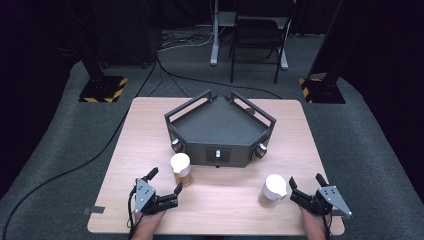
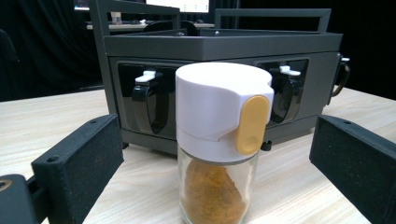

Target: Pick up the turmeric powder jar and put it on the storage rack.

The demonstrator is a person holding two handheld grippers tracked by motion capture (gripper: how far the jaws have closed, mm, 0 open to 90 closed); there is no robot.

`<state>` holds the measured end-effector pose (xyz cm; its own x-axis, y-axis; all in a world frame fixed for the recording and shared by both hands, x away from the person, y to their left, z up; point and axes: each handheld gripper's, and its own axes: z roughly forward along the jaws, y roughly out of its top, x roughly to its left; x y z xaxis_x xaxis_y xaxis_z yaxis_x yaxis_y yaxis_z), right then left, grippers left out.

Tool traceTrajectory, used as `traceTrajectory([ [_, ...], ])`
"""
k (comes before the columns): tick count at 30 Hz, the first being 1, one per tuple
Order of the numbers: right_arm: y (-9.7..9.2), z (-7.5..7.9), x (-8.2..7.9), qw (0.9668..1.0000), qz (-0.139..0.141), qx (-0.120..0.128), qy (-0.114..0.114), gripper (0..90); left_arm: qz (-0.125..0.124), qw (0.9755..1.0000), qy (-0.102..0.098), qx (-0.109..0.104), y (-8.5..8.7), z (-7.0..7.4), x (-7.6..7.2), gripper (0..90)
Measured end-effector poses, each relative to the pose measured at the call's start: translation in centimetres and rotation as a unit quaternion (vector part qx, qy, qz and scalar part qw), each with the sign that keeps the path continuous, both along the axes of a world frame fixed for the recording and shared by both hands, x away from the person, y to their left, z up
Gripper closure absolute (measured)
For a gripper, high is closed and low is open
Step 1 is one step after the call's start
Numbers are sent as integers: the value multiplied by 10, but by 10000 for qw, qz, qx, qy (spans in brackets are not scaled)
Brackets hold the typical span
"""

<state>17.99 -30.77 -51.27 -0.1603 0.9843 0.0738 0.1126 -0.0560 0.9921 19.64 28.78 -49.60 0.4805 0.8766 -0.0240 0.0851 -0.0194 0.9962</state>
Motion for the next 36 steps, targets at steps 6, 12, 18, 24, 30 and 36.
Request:
traceTrajectory([
  [6,-1,0,0,10000,15,1,-6,0,40,10000,61,-57,-2,-1,4,25],
  [12,-1,1,0,10000,33,-29,10,0,57,9999,72,-73,-6,0,8,24],
  [18,-2,0,0,10000,59,4,5,0,-6,9998,104,-144,-10,0,13,24],
  [24,-2,0,0,10000,51,-1,0,0,8,9998,108,-164,-14,2,19,24],
  [30,-2,0,0,10000,46,7,-10,0,-11,9998,104,-145,-19,6,26,24],
  [36,-3,0,0,10000,71,22,-7,0,-7,9999,86,-84,-24,10,29,24],
])
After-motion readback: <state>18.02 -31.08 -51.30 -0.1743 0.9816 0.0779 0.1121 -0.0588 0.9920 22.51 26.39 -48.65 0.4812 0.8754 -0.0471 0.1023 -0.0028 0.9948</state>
